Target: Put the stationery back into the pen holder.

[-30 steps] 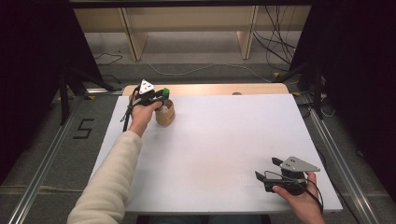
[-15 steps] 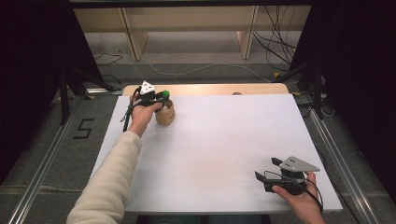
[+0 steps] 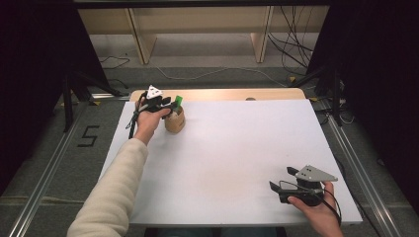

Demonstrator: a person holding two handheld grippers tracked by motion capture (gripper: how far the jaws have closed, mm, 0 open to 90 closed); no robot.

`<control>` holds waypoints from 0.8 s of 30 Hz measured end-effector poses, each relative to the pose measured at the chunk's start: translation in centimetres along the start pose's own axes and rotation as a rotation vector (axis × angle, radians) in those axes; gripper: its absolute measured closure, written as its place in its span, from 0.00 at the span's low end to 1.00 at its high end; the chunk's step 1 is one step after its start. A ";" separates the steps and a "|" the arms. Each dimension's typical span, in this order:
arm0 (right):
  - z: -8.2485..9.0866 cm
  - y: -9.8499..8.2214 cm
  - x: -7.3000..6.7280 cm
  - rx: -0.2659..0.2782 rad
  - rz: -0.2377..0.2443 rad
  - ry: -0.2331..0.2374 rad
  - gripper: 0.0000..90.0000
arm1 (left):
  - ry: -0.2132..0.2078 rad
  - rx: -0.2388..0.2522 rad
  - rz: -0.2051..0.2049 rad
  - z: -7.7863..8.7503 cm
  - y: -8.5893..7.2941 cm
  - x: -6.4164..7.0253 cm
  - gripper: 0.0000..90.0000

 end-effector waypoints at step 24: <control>-0.1 0.0 0.0 -0.006 -0.006 -0.002 0.18 | 0.025 -0.066 0.030 4.3 1.6 0.5 0.28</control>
Point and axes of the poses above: each handheld gripper's, and its own axes: z roughly backward along the jaws, y roughly out of its top, x roughly to its right, the point moved 1 cm from there along -z, roughly forward along the jaws, and after that the axes turned 4 degrees about x, right-handed, at the moved point
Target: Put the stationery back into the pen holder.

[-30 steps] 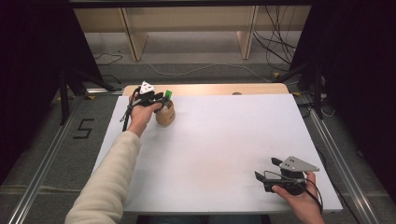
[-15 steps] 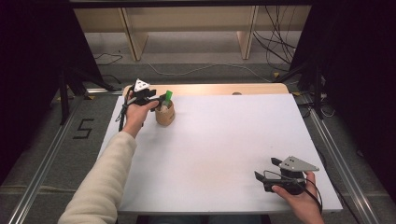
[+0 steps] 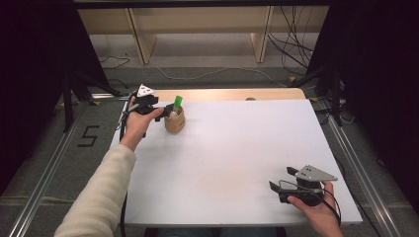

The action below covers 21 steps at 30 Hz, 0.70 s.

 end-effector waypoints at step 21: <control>-0.2 0.1 -0.2 0.002 0.004 0.006 0.18 | -0.059 -0.036 -0.035 4.1 -2.6 3.0 0.24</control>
Point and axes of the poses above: each handheld gripper's, and its own axes: z roughly backward along the jaws, y roughly out of its top, x roughly to its right, the point moved 1 cm from there along -z, roughly forward along the jaws, and after that the axes turned 4 degrees about x, right-handed, at the moved point
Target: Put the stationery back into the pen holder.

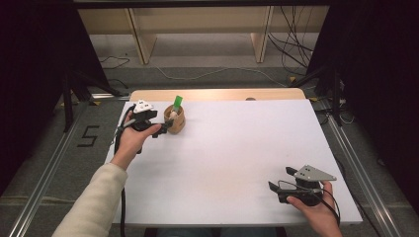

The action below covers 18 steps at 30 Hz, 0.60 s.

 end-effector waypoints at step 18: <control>-0.1 0.0 -0.1 0.001 -0.001 0.004 0.18 | -0.081 -0.003 -0.058 1.5 -1.7 3.8 0.25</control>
Point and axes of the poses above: each handheld gripper's, and its own axes: z roughly backward along the jaws, y roughly out of its top, x roughly to its right, the point moved 1 cm from there along -z, roughly forward along the jaws, and after that the axes turned 4 degrees about x, right-handed, at the moved point
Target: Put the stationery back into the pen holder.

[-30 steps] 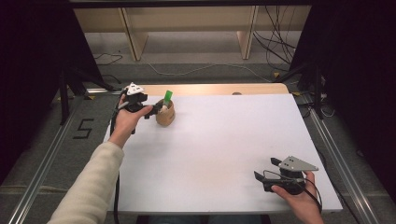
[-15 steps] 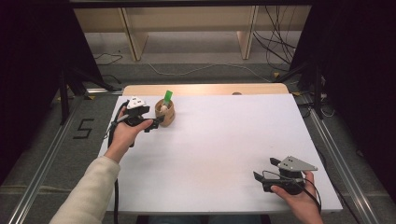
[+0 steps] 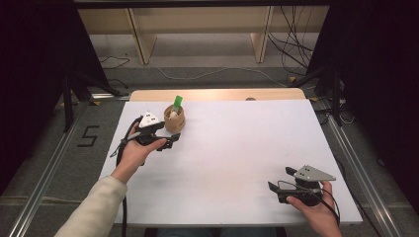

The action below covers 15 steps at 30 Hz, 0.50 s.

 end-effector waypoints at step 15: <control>0.0 0.0 0.0 -0.009 0.011 0.003 0.18 | -0.053 -0.037 -0.030 1.2 -2.4 2.4 0.26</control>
Point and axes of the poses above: each handheld gripper's, and its own axes: z roughly backward along the jaws, y roughly out of its top, x roughly to its right, the point moved 1 cm from there along -z, roughly forward along the jaws, and after that the axes turned 4 degrees about x, right-handed, at the moved point
